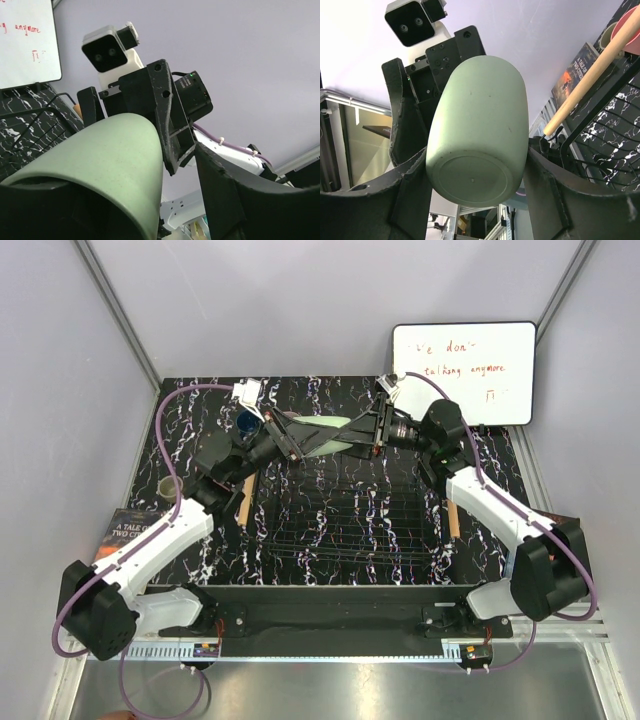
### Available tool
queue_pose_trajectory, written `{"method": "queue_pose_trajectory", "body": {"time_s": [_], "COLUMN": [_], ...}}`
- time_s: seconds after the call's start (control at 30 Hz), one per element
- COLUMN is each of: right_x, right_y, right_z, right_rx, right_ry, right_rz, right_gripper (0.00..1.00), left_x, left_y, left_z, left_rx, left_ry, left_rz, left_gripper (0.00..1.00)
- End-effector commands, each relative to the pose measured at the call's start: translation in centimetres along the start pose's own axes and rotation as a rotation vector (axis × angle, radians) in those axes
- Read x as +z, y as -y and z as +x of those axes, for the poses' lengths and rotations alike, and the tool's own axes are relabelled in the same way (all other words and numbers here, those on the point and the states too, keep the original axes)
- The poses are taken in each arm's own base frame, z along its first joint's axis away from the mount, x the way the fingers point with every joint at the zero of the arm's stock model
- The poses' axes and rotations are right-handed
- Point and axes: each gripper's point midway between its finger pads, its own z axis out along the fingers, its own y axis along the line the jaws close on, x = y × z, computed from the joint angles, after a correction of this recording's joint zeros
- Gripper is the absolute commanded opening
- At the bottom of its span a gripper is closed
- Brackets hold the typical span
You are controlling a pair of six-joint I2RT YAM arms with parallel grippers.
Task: Unload the cups from the dish rack
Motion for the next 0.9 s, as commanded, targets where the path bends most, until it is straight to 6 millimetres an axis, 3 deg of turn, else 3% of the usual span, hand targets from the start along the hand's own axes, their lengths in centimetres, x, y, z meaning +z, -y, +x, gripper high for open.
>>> {"method": "queue_pose_trajectory", "body": {"time_s": [0.0,0.1,0.13,0.17,0.2,0.43,0.47,0.5,0.57,0.6,0.73,0.77,0.87], "right_x": [-0.7,-1.0,-1.1,-1.2,-1.3,-1.5,-1.5,-1.6,-1.7,-1.9,-2.9,-4.2,-8.3], "right_y": [-3.2,-2.9,-2.8,-3.0,-2.7,-2.1,-1.9,-1.5,-1.3,-1.0,0.8,2.5,6.3], "right_z": [1.5,2.0,2.0,2.2,2.3,2.6,2.4,2.4,2.1,2.2,1.1,-1.3,-3.0], "right_rx": [-0.116,-0.118,-0.124,-0.144,-0.133,-0.149,-0.169,-0.148,-0.171,-0.154,-0.177,-0.26,-0.288], "right_ry": [-0.054,-0.063,-0.061,-0.062,-0.065,-0.073,-0.066,-0.066,-0.041,-0.035,0.05,0.175,0.29], "right_rz": [-0.07,-0.044,-0.039,-0.039,-0.024,0.03,0.044,0.074,0.102,0.131,0.316,0.467,0.792], "right_gripper": [0.0,0.0,0.0,0.0,0.0,0.01,0.14,0.41,0.71,0.96,1.0,1.0,1.0], "left_x": [0.1,-0.1,-0.2,-0.2,-0.2,0.0,0.0,0.1,-0.1,-0.3,-1.2,-1.9,-4.1], "left_y": [0.9,0.1,-0.1,-0.4,-0.6,-1.3,-1.5,-1.6,-2.1,-2.0,-2.6,-3.8,-5.7], "left_z": [-0.4,-0.5,-0.6,-0.6,-0.7,-1.0,-1.1,-1.2,-1.7,-2.0,-4.2,-5.2,-8.3], "left_rx": [0.003,-0.001,0.0,0.003,-0.003,0.027,0.047,0.054,0.096,0.108,0.237,0.302,0.396], "left_ry": [0.016,0.027,0.029,0.031,0.028,0.007,0.0,-0.007,0.002,0.003,0.032,0.05,0.085], "left_rz": [0.035,-0.008,-0.018,-0.03,-0.054,-0.125,-0.138,-0.157,-0.202,-0.225,-0.359,-0.448,-0.655], "left_gripper": [0.61,0.47,0.24,0.07,0.0,0.0,0.0,0.0,0.0,0.0,0.0,0.0,0.0]}}
